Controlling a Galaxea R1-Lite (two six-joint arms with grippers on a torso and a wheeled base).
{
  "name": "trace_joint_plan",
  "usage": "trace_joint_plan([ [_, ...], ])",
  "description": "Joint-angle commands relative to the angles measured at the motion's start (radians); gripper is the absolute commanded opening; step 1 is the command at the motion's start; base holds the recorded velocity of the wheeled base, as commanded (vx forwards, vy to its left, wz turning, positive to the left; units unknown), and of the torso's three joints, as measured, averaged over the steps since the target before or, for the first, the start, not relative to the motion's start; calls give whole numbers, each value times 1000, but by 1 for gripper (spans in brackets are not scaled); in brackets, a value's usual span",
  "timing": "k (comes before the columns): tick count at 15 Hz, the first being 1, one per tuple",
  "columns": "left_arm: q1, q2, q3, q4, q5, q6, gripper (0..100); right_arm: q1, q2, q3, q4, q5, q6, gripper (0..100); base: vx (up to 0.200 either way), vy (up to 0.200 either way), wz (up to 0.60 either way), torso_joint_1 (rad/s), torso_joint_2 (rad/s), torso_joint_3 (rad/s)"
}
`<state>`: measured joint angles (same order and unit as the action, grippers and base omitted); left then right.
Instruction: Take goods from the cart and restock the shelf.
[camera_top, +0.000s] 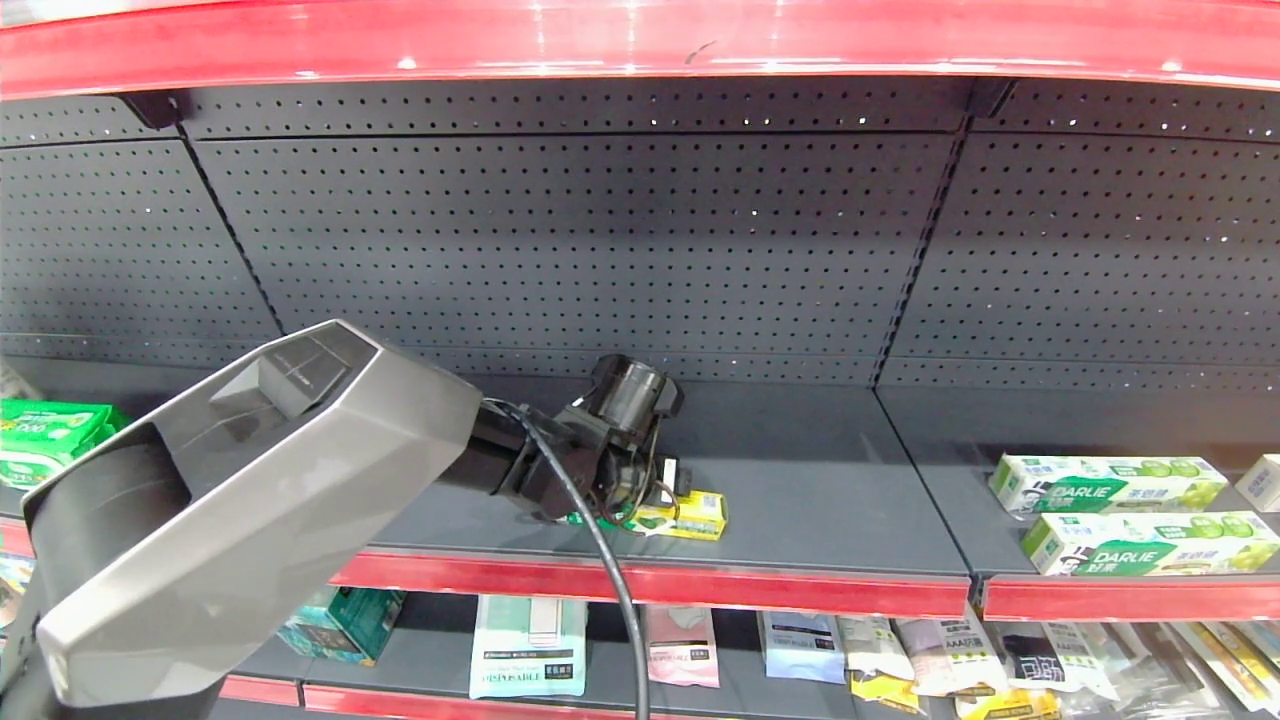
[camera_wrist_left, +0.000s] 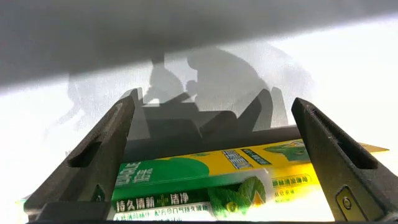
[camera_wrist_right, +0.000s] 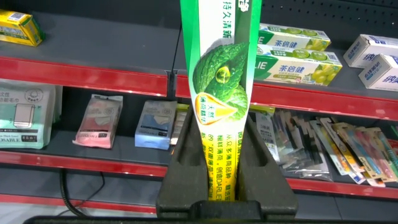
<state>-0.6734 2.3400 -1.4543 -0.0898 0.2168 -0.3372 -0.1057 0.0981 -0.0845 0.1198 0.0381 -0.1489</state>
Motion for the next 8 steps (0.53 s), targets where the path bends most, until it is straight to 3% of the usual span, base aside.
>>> trace_joint_plan([
  [1, -2, -11, 18, -10, 3, 0, 100, 0, 2, 0, 0, 0, -1, 0, 0, 0, 0, 0, 0, 0],
  [4, -2, -19, 29, -10, 3, -3, 100, 0, 2, 0, 0, 0, 0, 0, 0, 0, 0, 0, 0, 0],
  [8, -2, -33, 61, -10, -1, -32, 100, 0, 2, 0, 0, 0, -1, 0, 0, 0, 0, 0, 0, 0],
])
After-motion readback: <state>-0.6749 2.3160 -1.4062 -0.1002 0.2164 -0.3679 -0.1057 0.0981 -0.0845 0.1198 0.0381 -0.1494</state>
